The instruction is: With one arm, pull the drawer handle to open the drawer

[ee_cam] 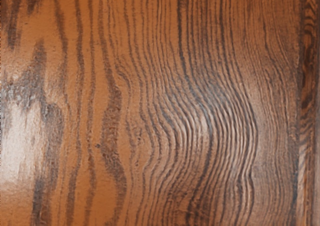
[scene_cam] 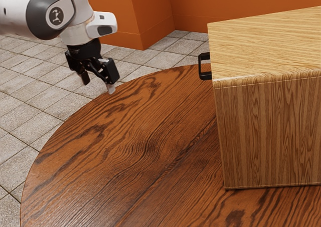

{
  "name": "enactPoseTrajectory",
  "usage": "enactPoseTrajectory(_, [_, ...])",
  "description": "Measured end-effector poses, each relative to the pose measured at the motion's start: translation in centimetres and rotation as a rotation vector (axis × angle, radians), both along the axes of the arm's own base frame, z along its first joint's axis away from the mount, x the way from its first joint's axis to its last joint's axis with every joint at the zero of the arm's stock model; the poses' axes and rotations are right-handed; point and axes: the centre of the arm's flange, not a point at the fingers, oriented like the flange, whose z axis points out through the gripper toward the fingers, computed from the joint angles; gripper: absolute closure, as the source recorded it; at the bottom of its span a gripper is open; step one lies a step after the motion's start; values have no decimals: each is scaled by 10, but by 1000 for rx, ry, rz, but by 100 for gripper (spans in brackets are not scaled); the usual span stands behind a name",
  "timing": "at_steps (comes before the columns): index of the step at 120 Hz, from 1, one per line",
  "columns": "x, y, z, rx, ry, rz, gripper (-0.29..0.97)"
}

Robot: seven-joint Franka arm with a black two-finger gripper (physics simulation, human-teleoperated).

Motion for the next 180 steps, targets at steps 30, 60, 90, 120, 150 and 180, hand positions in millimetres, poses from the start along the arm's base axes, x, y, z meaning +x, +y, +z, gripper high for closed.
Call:
enactPoseTrajectory(30, [-50,-13,140,19,-279,-56,0])
enactPoseTrajectory(60, [-49,-20,118,11,-205,-93,0])
enactPoseTrajectory(90, [-43,-24,86,-72,-98,-88,0])
enactPoseTrajectory(120, [16,-54,37,-108,-120,44,0])
enactPoseTrajectory(150, [92,-99,22,-288,-253,67,0])
enactPoseTrajectory(180, [121,-102,-7,-415,-291,207,0])
